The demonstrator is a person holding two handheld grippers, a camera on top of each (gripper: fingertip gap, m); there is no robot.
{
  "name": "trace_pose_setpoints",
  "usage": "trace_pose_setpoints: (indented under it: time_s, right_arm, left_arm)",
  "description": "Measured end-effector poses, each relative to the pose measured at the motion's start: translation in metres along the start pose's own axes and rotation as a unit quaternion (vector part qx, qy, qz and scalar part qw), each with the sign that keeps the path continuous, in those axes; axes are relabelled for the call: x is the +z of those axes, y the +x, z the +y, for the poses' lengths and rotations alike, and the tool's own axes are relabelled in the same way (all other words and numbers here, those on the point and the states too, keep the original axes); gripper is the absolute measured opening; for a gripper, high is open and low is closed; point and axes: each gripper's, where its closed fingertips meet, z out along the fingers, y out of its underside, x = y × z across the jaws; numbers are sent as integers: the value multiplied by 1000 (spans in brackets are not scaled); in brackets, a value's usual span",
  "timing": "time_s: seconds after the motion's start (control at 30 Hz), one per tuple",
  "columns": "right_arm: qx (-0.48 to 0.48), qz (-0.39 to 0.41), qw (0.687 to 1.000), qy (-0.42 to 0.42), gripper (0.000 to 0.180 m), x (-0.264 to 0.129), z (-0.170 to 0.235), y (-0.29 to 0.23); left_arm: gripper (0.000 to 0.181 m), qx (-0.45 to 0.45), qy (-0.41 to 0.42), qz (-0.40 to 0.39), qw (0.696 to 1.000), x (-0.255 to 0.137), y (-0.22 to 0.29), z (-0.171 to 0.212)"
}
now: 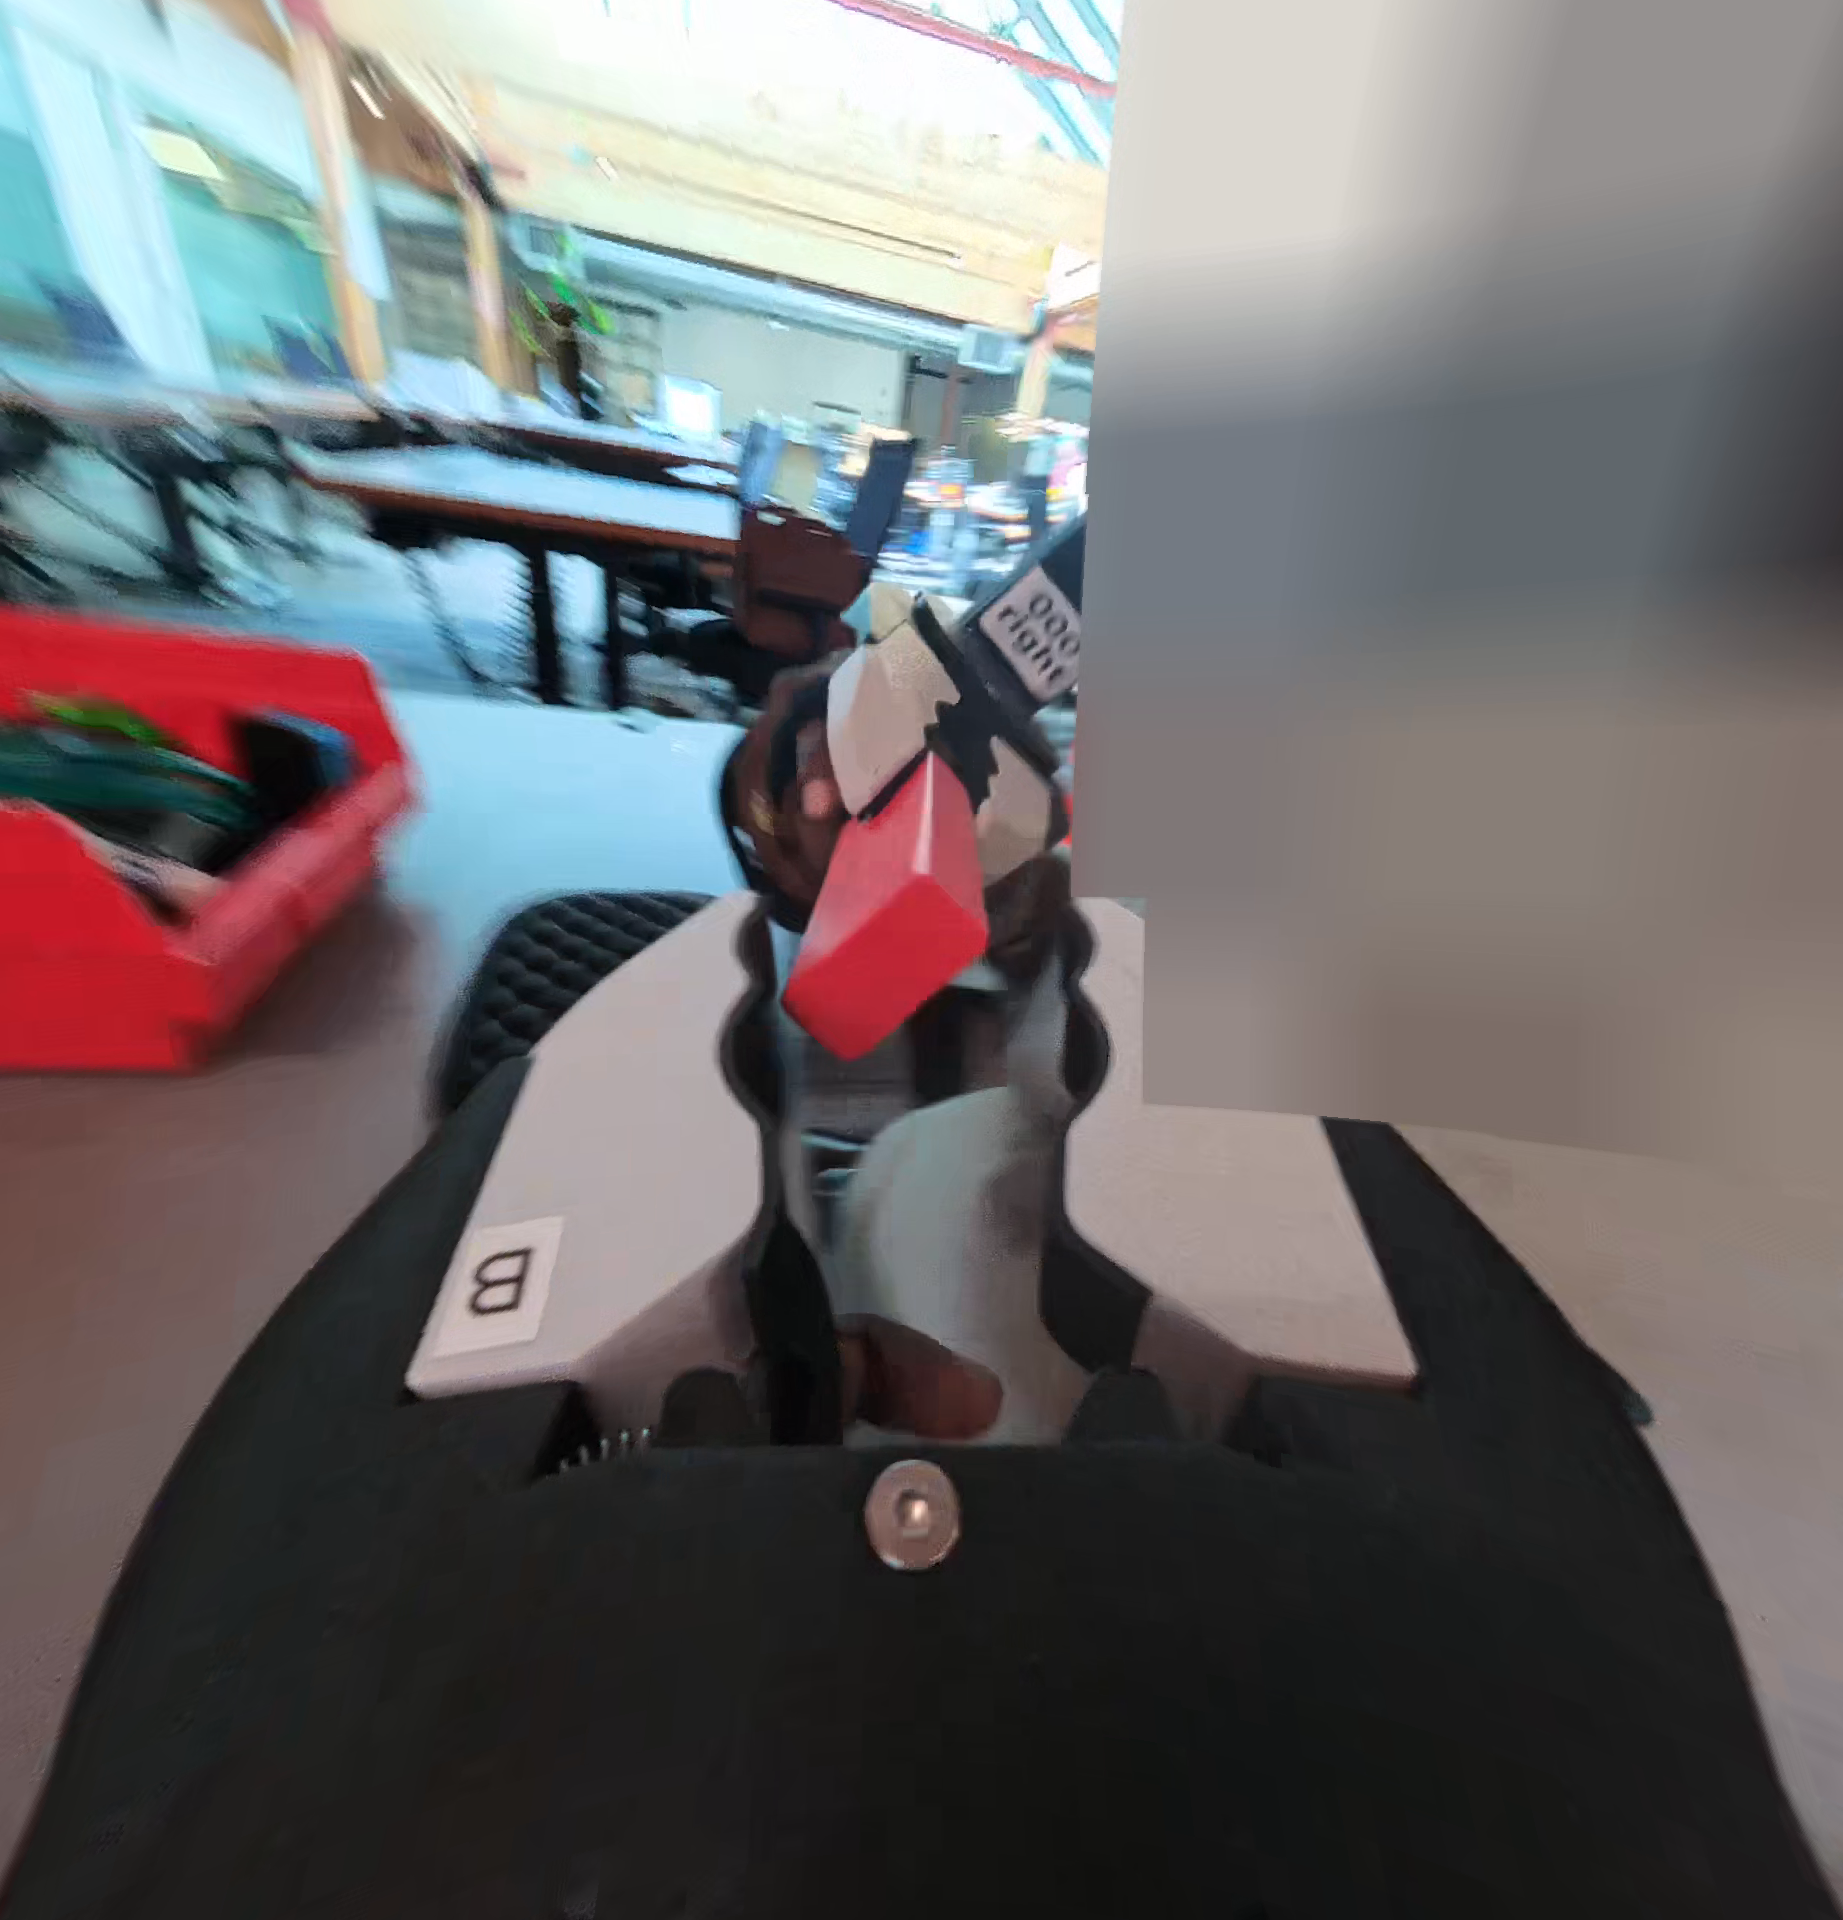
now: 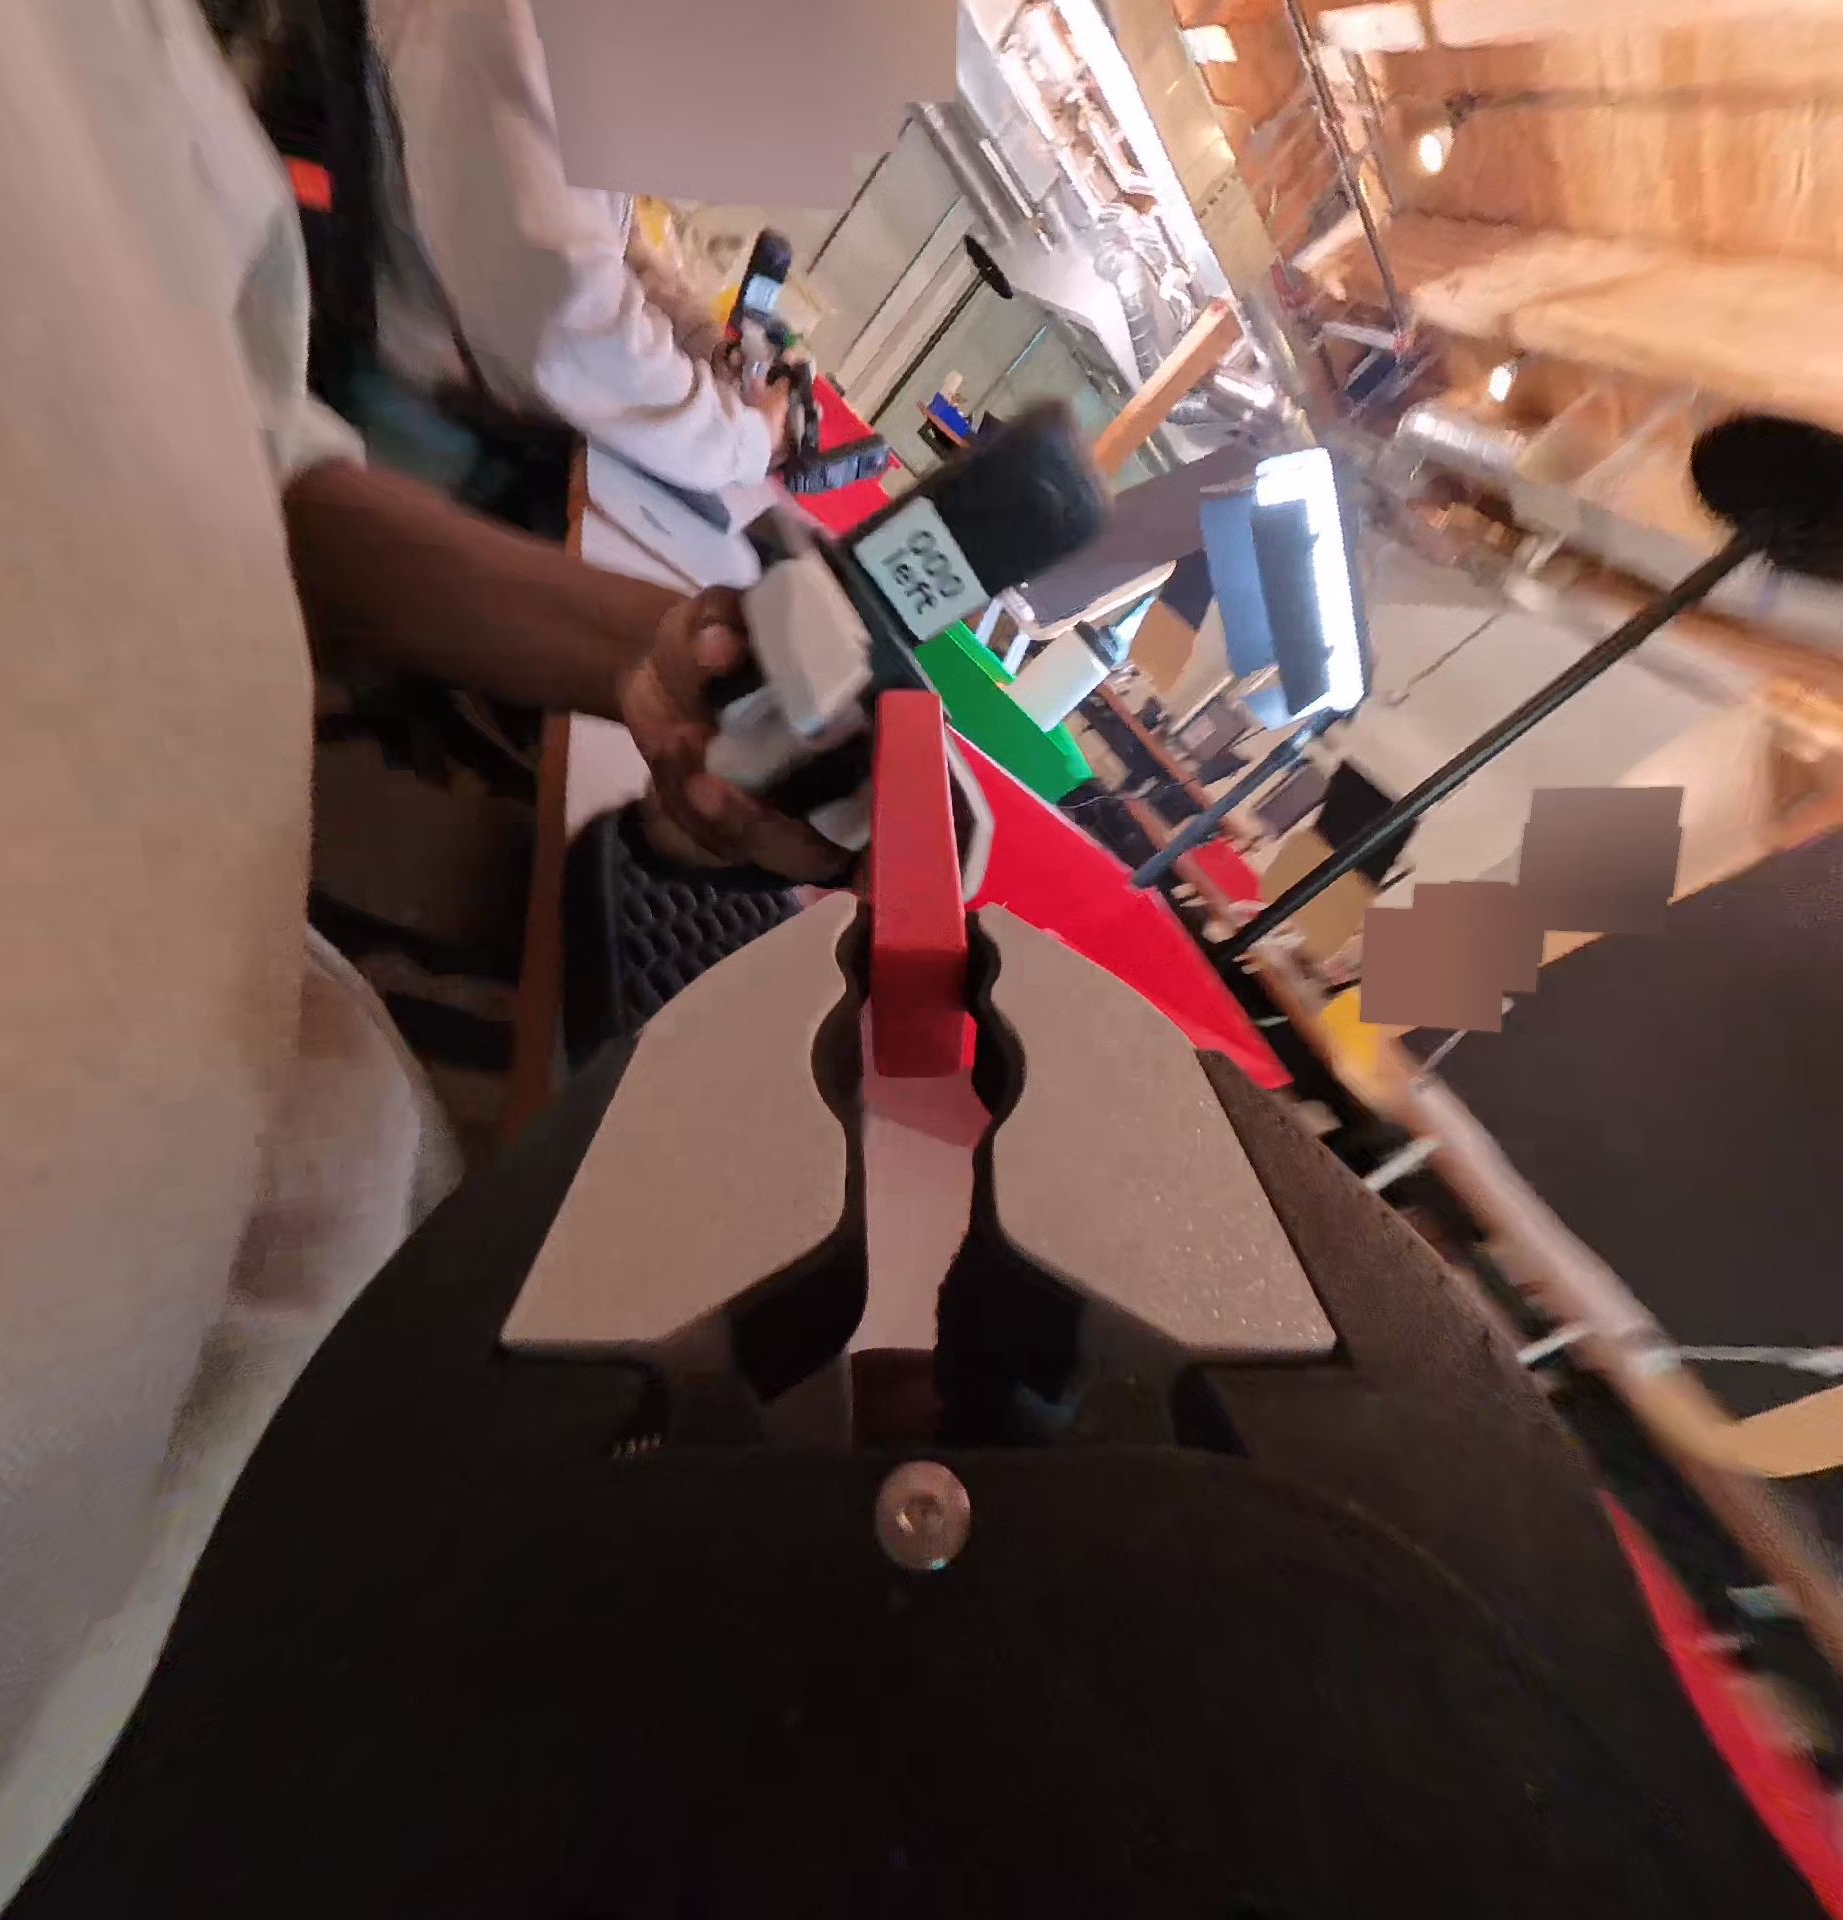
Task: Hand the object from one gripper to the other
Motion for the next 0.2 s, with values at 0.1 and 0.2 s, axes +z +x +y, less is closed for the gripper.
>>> trace_pose_setpoints:
  time_s: [0.1, 0.2]
  right_arm:
    - [239, -51, 969, 18, 16, 2, 7, 6]
    - [479, -154, 864, 26, 16, 4, 10, -2]
  left_arm:
    - [64, 239, -9, -110, 965, -10, -11, -6]
    - [67, 428, -33, -186, 884, -16, -14, -11]
